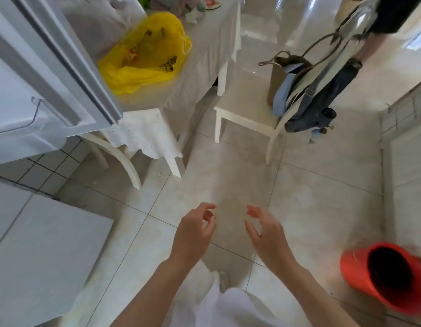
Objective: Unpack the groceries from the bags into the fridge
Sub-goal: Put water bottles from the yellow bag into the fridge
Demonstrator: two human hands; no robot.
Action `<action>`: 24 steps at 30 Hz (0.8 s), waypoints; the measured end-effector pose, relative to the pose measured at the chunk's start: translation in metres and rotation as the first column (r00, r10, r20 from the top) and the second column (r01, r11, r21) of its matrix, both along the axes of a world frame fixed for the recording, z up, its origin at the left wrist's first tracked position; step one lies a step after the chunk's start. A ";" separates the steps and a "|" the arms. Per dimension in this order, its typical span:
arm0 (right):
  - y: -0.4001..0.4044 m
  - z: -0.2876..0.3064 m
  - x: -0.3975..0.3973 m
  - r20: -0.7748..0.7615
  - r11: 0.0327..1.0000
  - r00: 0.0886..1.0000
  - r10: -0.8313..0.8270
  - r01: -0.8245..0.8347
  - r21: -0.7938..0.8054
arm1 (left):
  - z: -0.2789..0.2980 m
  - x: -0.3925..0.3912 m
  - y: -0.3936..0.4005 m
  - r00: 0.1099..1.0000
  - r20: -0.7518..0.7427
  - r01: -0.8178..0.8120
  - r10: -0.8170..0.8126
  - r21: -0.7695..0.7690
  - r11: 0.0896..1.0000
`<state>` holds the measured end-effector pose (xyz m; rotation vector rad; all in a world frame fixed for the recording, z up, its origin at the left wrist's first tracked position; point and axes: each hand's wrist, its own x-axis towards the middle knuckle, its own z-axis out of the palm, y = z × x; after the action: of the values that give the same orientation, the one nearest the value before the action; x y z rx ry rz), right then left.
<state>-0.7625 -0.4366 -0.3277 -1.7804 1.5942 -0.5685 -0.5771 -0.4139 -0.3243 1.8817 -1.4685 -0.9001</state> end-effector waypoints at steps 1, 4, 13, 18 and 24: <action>-0.009 0.000 -0.005 -0.002 1.000 1.000 -0.019 0.019 0.006 | 0.000 -0.002 -0.011 1.000 -0.001 0.000 0.000 -0.002 1.000; -0.043 -0.002 -0.013 0.001 0.999 0.999 -0.048 0.048 0.017 | -0.001 -0.001 -0.043 1.000 -0.015 -0.021 0.021 -0.004 1.000; -0.193 0.006 -0.001 0.014 0.999 0.999 -0.043 0.043 0.001 | -0.002 0.036 -0.185 0.992 -0.015 -0.126 0.127 0.012 0.992; -0.283 0.020 0.028 -0.019 0.999 0.999 0.047 -0.047 -0.020 | 0.005 0.064 -0.270 0.990 -0.015 -0.142 0.143 0.016 0.990; -0.376 0.028 0.063 -0.035 0.989 0.989 0.144 -0.145 -0.034 | 0.015 0.089 -0.351 0.969 -0.069 -0.239 0.237 -0.018 0.971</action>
<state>-0.6991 -0.8124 -0.2996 -1.9233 1.4694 -0.5058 -0.4883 -0.7650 -0.3091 1.9396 -1.1788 -0.8164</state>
